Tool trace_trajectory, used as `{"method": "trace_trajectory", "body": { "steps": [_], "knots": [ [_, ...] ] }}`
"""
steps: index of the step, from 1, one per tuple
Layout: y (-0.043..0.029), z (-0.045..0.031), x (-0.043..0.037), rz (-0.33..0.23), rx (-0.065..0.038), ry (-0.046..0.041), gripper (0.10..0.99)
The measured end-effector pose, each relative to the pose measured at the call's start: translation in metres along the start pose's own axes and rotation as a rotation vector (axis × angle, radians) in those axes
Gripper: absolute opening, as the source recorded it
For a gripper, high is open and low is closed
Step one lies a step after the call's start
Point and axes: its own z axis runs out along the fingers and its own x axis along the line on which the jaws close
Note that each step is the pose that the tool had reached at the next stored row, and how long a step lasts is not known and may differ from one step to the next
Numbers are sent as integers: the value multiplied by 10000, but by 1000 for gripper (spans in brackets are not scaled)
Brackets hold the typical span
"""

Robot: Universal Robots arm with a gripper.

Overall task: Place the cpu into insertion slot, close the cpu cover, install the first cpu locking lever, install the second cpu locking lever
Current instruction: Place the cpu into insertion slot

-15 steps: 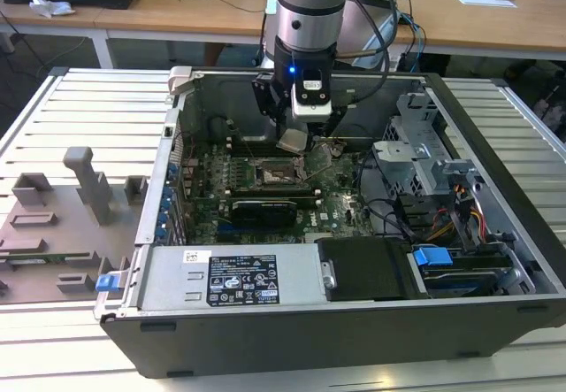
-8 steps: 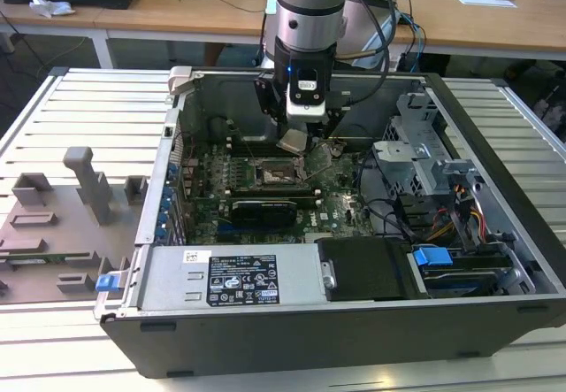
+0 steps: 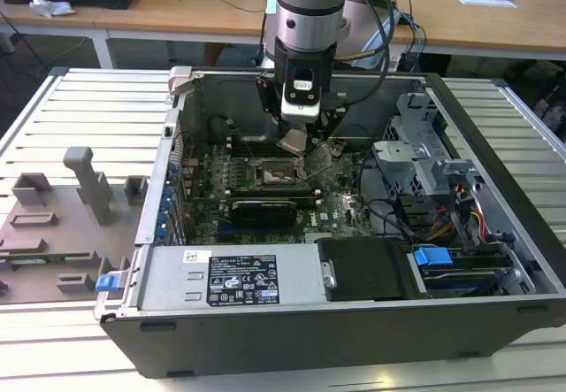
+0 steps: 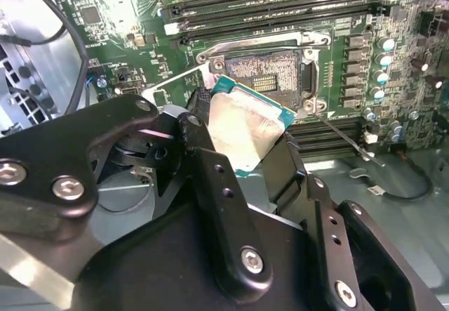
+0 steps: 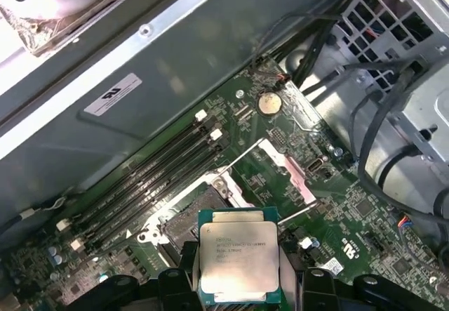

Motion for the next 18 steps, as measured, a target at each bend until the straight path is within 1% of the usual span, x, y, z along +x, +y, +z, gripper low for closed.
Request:
{"method": "trace_trajectory", "body": {
  "steps": [1,7,8,10,18],
  "knots": [
    [0,1,0,196,-4,-17,541],
    [0,2,0,774,-15,-67,541],
    [0,3,0,1000,-19,-86,541],
    [0,4,0,1270,-24,-109,541],
    [-2,4,2,1559,-30,-133,541]
  ]
}}
